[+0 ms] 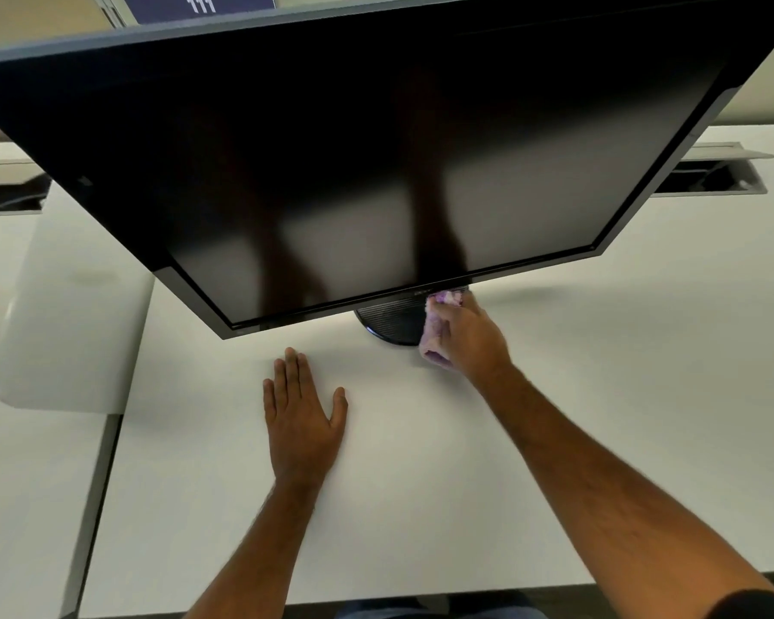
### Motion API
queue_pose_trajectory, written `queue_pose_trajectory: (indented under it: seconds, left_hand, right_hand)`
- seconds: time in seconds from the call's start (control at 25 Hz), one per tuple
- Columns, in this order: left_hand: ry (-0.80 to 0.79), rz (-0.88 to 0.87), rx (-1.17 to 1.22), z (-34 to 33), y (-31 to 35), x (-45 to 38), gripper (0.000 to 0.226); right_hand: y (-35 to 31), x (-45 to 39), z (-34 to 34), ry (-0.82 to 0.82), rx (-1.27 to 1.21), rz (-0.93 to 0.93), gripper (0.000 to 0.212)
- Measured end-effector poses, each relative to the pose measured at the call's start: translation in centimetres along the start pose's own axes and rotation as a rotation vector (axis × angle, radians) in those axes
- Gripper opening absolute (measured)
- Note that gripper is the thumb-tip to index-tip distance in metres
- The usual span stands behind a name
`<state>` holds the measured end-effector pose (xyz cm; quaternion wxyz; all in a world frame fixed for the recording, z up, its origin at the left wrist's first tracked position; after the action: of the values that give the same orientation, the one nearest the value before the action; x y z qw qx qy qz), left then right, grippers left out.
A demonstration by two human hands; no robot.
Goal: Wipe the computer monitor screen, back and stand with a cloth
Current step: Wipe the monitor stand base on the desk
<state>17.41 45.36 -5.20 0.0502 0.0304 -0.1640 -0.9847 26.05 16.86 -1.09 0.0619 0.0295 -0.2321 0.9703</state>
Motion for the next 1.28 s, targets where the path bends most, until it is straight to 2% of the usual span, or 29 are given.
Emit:
queue_pose_trajectory:
  seconds: [0.12,0.2,0.28,0.4,0.48,0.64,0.8,0.88,1.0,1.08,1.28]
  left_hand:
    - [0.003,-0.006,-0.008,-0.1,0.0,0.0,0.083]
    - [0.003,-0.011,-0.010,-0.1,-0.1,0.0,0.083]
    - [-0.004,-0.015,-0.005,-0.2,0.0,-0.1,0.083]
    - [0.001,-0.011,-0.001,-0.1,-0.1,-0.1,0.083]
    - [0.003,-0.010,0.003,-0.2,0.0,-0.1,0.083]
    - [0.005,-0.006,0.008,-0.1,0.0,-0.1,0.083]
    - [0.004,-0.011,0.012,-0.1,0.0,0.0,0.084]
    - [-0.003,-0.014,0.008,-0.2,-0.1,-0.1,0.083]
    - [-0.005,-0.008,0.009,-0.2,-0.2,-0.1,0.083]
    - [-0.002,-0.010,0.010,-0.3,-0.1,0.0,0.083]
    - [-0.011,-0.003,0.008,-0.5,-0.1,-0.1,0.084]
  right_hand:
    - [-6.1,0.9,-2.9,-0.065,0.002,0.091,0.044]
    - [-7.3,0.8,-3.7,-0.125,0.053,0.127,0.046]
    - [-5.2,0.6,-2.4,-0.097,0.062,0.116,0.043]
    - [0.7,0.3,0.8,-0.018,0.066,-0.028,0.038]
    - [1.5,0.2,0.9,-0.001,0.093,-0.045,0.041]
    - [-4.5,0.9,-1.6,0.012,0.087,0.016,0.041]
    - [-9.5,1.1,-5.0,-0.089,0.128,0.162,0.046]
    - [-7.8,0.9,-3.7,-0.077,0.126,0.168,0.045]
    - [-2.1,0.5,-0.6,-0.004,0.113,0.026,0.044]
    - [-1.1,0.3,-0.4,0.009,0.127,-0.013,0.047]
    - [-8.9,1.0,-4.4,-0.059,0.081,0.095,0.046]
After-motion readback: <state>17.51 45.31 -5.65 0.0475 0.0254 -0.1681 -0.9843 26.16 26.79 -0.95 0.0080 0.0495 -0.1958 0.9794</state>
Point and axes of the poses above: each hand's wrist, its own x-axis away from the middle knuckle, its own z-axis out of the back of the hand, y = z × x, the point moved 10 cm from there along -x, towards the middle knuckle, and after that the axes turned 5 degrees about y, right-handed, at the moved point
